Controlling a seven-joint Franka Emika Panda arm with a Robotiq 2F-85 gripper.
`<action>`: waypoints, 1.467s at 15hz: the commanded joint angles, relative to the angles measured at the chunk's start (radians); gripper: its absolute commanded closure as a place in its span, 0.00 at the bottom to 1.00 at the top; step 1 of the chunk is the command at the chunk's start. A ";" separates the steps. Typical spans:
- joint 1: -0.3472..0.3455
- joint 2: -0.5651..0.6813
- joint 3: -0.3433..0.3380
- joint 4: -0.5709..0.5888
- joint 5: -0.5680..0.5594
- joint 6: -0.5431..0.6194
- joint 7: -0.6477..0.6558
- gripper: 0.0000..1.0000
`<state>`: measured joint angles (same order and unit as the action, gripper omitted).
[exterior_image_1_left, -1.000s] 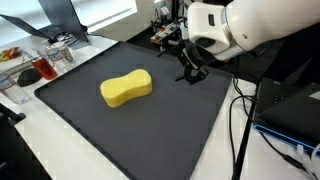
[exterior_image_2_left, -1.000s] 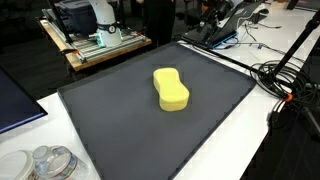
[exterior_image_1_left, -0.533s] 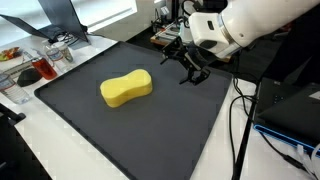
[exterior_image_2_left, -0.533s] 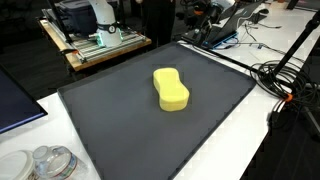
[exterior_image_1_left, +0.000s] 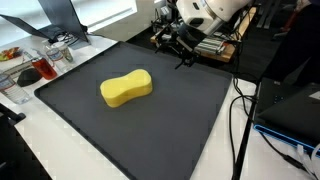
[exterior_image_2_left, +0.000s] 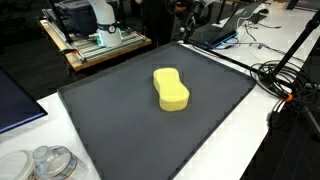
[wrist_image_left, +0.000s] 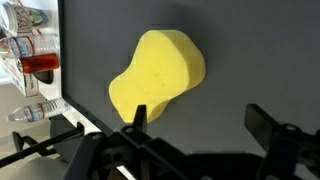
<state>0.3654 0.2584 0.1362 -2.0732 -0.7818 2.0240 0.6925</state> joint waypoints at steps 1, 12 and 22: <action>-0.057 -0.174 0.018 -0.227 -0.090 0.177 -0.089 0.00; -0.239 -0.423 -0.051 -0.545 0.058 0.476 -0.450 0.00; -0.358 -0.430 -0.237 -0.469 0.662 0.350 -1.010 0.00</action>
<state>0.0228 -0.1639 -0.0574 -2.5902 -0.2808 2.4535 -0.1787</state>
